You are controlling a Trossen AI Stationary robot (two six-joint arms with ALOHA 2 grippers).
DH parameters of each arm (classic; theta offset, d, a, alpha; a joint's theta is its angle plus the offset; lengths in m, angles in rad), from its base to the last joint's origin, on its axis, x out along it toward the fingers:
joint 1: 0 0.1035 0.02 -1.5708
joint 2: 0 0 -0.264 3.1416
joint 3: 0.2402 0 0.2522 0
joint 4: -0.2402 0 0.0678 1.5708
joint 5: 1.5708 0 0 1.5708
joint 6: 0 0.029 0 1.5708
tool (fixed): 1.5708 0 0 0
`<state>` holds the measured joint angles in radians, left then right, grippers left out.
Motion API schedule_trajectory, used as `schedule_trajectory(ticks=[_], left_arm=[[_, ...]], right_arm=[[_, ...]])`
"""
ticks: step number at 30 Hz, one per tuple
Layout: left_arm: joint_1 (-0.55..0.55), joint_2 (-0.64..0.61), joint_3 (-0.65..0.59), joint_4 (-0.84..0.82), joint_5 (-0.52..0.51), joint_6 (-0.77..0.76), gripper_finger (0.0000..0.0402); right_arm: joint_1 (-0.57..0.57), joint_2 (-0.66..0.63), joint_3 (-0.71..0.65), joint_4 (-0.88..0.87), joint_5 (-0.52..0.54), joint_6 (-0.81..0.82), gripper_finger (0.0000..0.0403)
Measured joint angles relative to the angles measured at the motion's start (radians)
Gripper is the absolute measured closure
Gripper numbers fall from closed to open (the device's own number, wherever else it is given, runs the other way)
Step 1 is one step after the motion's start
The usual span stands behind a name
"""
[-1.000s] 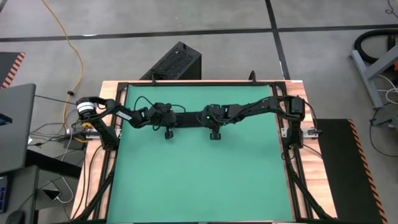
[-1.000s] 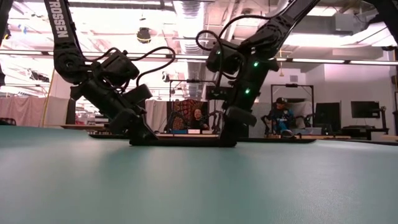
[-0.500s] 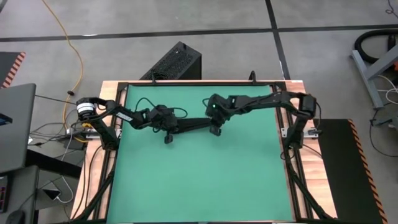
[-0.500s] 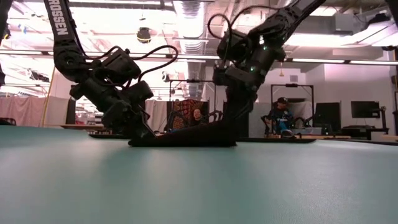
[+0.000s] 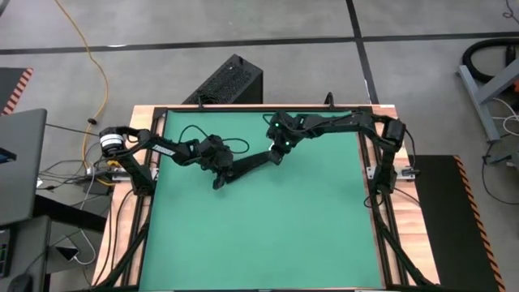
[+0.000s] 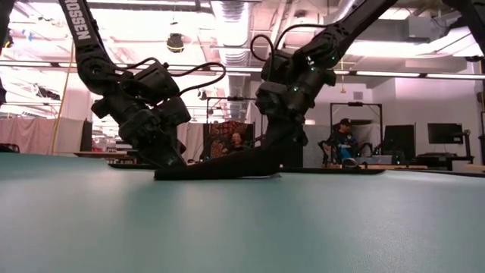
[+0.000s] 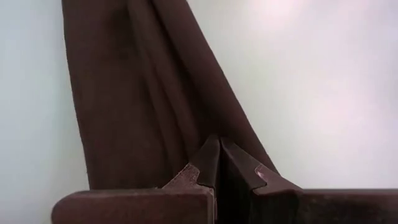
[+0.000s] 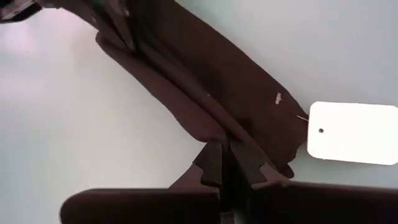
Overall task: Roll towel
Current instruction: Roll the black towel
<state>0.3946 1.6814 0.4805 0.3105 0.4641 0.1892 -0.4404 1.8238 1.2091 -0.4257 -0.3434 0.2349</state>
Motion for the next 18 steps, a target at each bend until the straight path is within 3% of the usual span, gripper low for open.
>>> schedule_trajectory(ticks=[9,18], left_arm=[[-0.001,0.001,0.01,-0.022,0.025,-0.019,0.0402],[-0.001,0.0,0.011,-0.047,0.056,-0.028,0.0401]], right_arm=[[-0.011,0.125,0.004,0.056,-0.013,0.004,0.0384],[0.005,0.099,0.06,-0.046,-0.055,-0.015,0.0384]])
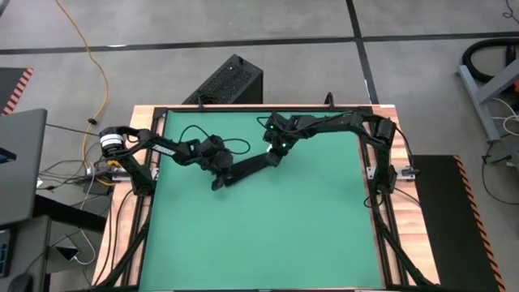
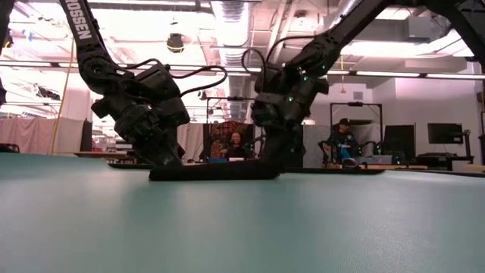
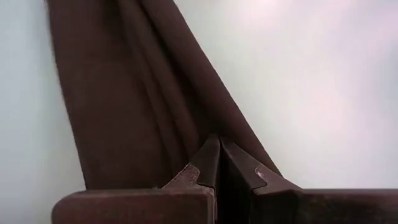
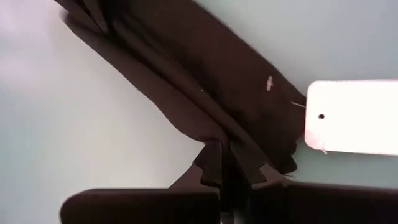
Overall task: Roll towel
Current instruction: Roll the black towel
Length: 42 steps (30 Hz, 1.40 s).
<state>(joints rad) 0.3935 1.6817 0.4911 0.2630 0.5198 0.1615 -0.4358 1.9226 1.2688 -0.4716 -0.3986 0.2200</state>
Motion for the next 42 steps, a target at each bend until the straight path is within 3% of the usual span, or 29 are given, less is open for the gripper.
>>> schedule_trajectory(ticks=[23,42], left_arm=[[-0.001,0.001,0.0,-0.037,0.085,-0.077,0.0401],[-0.012,0.0,0.0,-0.041,0.114,-0.109,0.0401]], right_arm=[[-0.026,0.074,0.054,0.128,0.0,0.008,0.0384],[-0.013,0.11,0.196,0.036,0.011,-0.02,0.0384]])
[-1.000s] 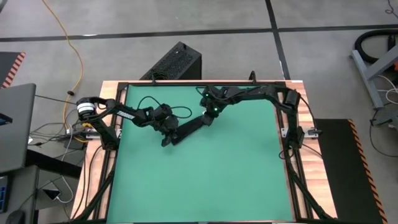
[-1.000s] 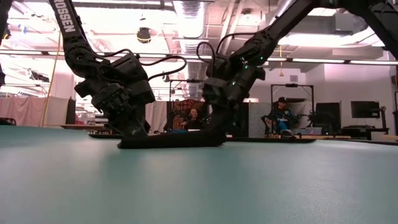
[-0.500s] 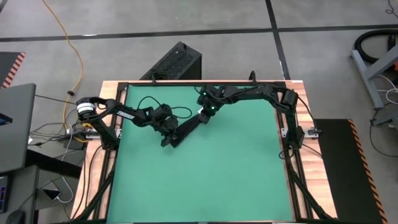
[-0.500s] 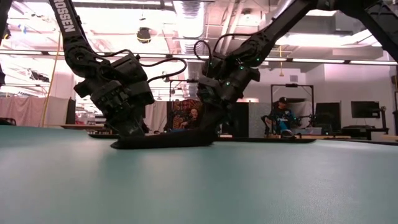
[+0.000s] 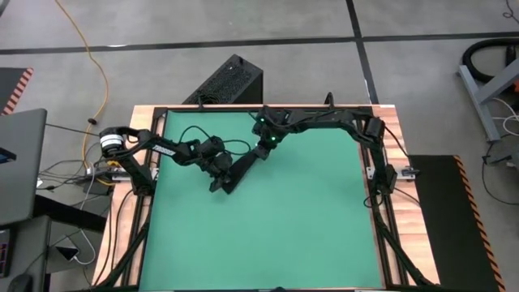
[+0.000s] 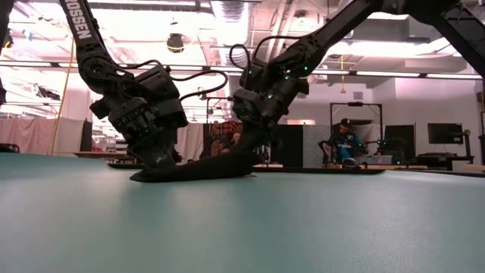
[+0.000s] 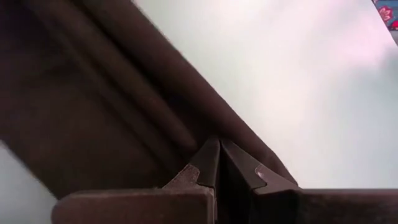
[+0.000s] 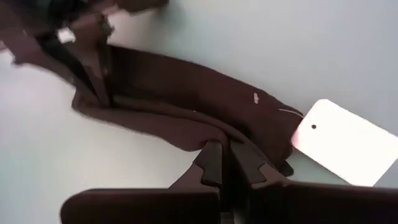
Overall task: Roll towel
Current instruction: Roll the black towel
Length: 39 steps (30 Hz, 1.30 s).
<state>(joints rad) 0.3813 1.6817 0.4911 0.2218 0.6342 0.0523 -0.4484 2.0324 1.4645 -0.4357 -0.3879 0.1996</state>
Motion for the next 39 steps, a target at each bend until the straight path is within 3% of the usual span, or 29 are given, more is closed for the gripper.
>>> schedule_trajectory(ticks=[5,8,15,19,27,39], left_arm=[[-0.004,-0.054,-0.004,-0.022,-0.047,-0.042,0.0401],[-0.006,-0.159,-0.01,-0.076,-0.165,-0.061,0.0401],[-0.088,-0.456,-0.009,-0.238,-0.546,-0.03,0.0402],[-0.217,-0.544,-0.058,-0.165,-0.74,0.053,0.0402],[-0.407,-0.549,-0.136,-0.134,-0.96,0.31,0.039],[-0.357,-0.529,-0.136,-0.157,-0.978,0.397,0.0239]], right_arm=[[0.0,0.002,0.0,-0.022,0.005,0.0,0.0384],[0.0,0.001,0.001,-0.06,0.045,-0.016,0.0384],[-0.002,0.001,0.001,-0.079,0.075,-0.03,0.0384],[0.0,0.001,0.001,-0.085,0.063,-0.042,0.0384],[0.002,0.001,0.001,-0.091,0.058,-0.051,0.0384],[0.014,0.001,0.001,-0.107,0.05,-0.067,0.0384]])
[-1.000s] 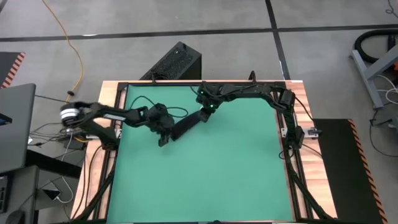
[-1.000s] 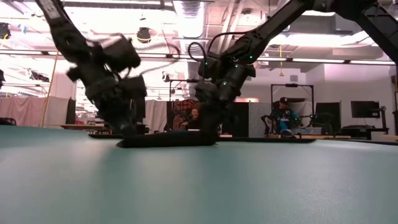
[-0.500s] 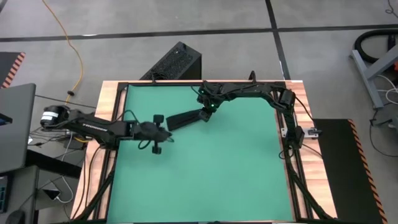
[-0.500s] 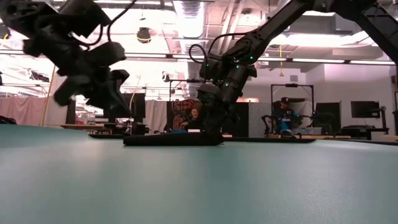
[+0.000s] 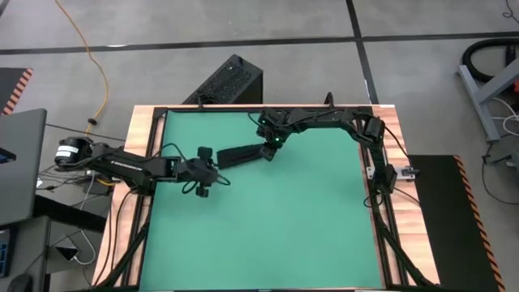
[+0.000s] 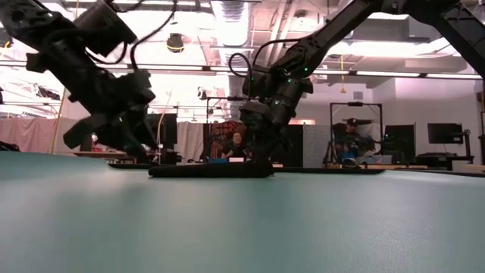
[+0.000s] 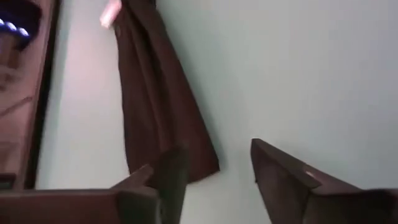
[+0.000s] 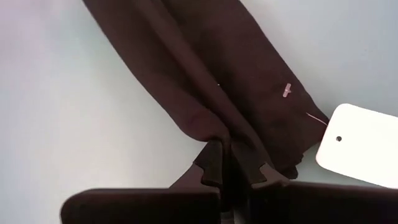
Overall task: Roll towel
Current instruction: Roll the black towel
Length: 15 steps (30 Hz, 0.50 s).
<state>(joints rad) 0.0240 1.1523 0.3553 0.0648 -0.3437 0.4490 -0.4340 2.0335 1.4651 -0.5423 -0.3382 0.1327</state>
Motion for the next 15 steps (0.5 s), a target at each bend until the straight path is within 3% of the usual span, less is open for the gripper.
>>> schedule_trajectory(ticks=[5,11,15], left_arm=[[0.037,0.095,0.001,0.024,0.022,0.033,0.0205],[0.053,0.244,0.003,0.165,-0.06,0.088,0.0207],[0.056,0.277,0.003,0.208,-0.103,0.089,0.0209]], right_arm=[[0.004,0.0,0.0,0.001,0.0,-0.002,0.0384],[0.008,0.0,0.0,0.003,0.0,-0.002,0.0384],[0.015,0.0,0.0,0.002,-0.001,-0.002,0.0384]])
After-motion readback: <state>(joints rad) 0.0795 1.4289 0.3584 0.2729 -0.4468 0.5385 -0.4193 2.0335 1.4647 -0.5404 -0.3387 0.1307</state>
